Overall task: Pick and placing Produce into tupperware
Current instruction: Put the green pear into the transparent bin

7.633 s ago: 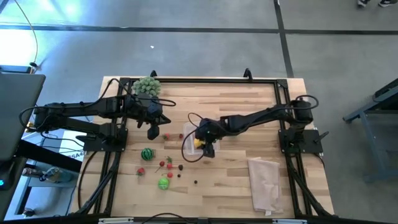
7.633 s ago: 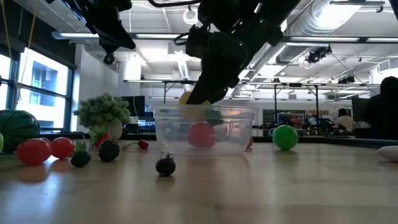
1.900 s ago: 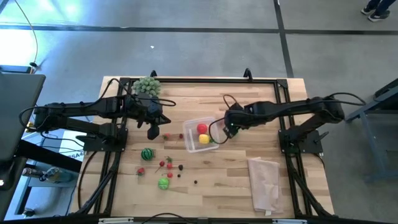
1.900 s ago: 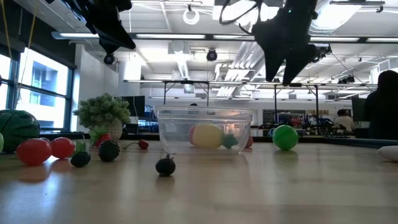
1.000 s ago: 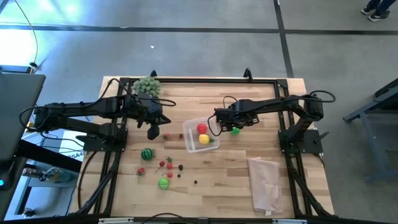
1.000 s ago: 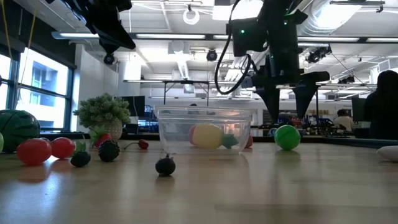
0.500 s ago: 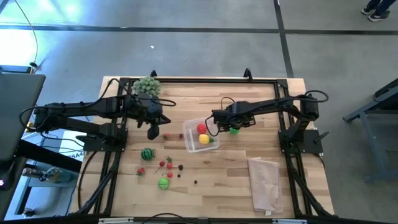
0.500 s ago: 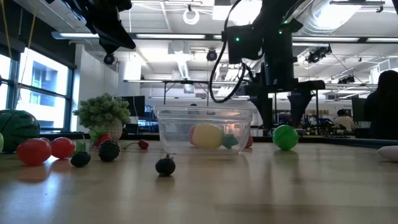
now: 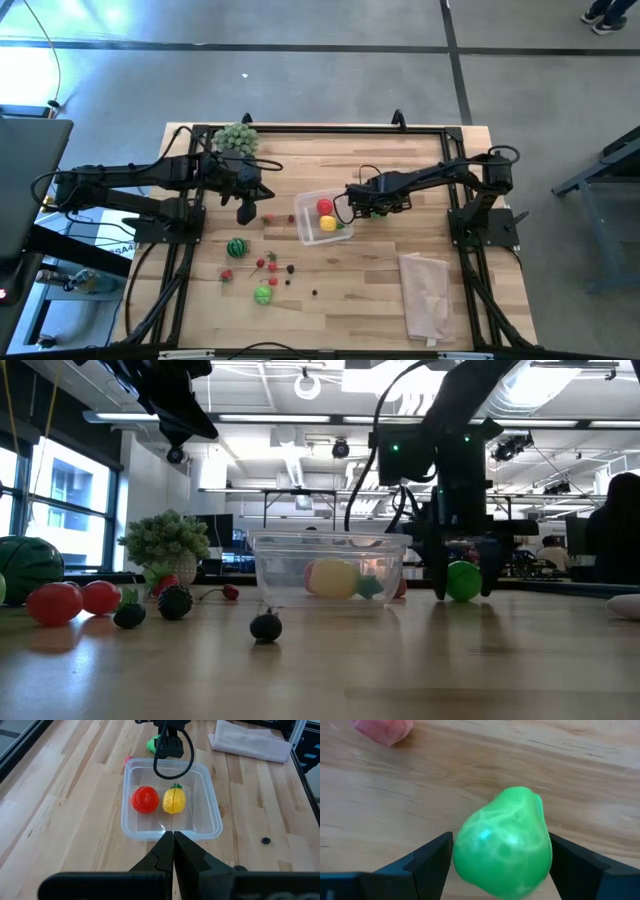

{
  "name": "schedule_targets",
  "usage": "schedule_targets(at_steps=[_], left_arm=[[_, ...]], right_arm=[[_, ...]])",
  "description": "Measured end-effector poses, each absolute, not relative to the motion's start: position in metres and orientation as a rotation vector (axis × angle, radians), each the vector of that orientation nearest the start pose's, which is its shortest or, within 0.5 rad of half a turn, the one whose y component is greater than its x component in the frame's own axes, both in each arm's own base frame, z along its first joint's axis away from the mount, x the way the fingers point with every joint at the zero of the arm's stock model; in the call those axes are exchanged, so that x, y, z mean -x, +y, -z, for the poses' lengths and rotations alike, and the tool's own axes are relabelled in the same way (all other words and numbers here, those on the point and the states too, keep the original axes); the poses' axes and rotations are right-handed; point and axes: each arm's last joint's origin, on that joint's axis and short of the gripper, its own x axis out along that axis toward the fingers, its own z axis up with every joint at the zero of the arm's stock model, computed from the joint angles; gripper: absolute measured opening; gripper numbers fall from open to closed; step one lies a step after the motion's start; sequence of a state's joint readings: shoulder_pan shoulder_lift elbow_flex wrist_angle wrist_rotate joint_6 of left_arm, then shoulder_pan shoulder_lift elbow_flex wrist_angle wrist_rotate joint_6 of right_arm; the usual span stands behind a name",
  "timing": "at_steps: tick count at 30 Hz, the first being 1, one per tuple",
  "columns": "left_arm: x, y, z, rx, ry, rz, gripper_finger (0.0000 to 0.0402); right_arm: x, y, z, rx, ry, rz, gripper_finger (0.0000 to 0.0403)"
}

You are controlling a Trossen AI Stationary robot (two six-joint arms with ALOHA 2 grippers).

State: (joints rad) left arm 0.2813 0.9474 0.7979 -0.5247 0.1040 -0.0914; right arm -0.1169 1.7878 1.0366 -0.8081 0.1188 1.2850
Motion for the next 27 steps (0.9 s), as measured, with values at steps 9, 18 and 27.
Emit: schedule_targets(at_steps=[9,18,27], left_arm=[[-0.1858,0.0506,-0.2804,0.217,0.655,-0.201,0.0001],[-0.1858,0.0505,-0.2804,0.217,0.655,-0.201,0.0001],[-0.1858,0.0505,-0.2804,0.217,0.655,-0.201,0.0001]], right_arm=[[-0.2965,-0.0398,-0.1407,-0.960,1.161,1.164,0.0291],[-0.2965,-0.0400,-0.1409,-0.953,1.157,1.166,0.0278],[-0.2974,-0.0401,-0.1409,-0.959,1.148,1.163,0.0235]])
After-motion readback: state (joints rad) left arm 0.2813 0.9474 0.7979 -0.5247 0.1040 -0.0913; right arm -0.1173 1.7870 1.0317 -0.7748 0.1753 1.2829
